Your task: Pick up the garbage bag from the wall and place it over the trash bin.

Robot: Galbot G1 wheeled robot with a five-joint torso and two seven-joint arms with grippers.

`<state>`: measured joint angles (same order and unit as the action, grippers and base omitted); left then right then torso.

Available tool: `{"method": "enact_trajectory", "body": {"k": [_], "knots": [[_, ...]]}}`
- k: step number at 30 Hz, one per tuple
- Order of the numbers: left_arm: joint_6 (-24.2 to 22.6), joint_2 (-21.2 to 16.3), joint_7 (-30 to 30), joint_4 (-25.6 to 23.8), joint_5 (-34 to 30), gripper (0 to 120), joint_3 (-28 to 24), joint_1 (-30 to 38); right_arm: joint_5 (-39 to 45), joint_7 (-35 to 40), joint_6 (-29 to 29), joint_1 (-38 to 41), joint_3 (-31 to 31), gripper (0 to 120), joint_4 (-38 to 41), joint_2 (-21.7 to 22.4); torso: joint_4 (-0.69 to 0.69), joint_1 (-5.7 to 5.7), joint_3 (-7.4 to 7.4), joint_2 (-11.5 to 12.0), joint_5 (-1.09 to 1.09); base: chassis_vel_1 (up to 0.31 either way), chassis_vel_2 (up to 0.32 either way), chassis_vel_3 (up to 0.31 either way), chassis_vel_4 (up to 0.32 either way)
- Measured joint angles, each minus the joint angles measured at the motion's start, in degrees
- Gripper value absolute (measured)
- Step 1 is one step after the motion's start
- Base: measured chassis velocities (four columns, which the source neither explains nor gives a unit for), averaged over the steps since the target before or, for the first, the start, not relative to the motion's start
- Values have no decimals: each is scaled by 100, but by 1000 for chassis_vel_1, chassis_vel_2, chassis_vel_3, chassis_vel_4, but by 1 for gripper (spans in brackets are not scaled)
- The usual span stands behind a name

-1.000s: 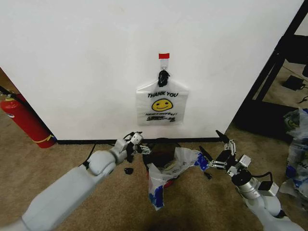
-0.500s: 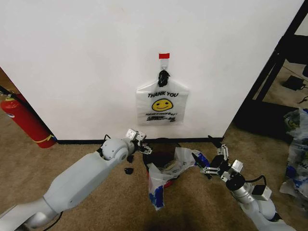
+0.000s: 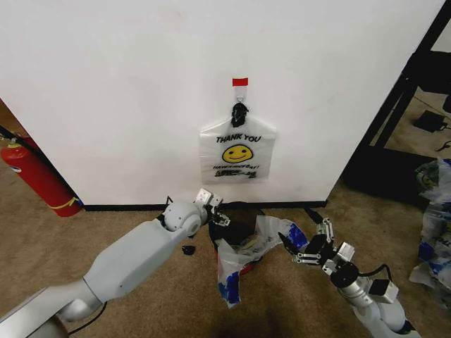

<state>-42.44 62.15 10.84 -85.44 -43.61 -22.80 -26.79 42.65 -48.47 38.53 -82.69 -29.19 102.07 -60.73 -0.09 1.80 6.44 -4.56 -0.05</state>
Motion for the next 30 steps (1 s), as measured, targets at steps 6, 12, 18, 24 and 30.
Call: {"method": "enact_trajectory", "body": {"k": [6,12,18,24,30], "knots": [[10,101,352,105,-209,61,-89,53,-22,-2,41,-91,-36,100,38,-29,1,0,0,0,0,0,0,0,0],[19,167,850,145,-637,39,-96,42,-22,-4,67,-133,-56,100,51,-26,0,0,0,0,0,0,0,0,0],[25,191,1315,100,-1124,18,-30,-57,-33,-7,70,-80,-25,100,16,-34,0,0,0,-1,0,0,0,0,0],[45,159,1975,-143,-1864,2,170,-228,-42,-9,70,3,17,100,-70,-35,-1,0,0,-1,-1,0,0,0,0],[33,25,3062,-1074,-2828,2,1188,-991,-42,-64,122,64,71,100,-229,-63,2,0,0,-1,2,0,0,0,0]]}}
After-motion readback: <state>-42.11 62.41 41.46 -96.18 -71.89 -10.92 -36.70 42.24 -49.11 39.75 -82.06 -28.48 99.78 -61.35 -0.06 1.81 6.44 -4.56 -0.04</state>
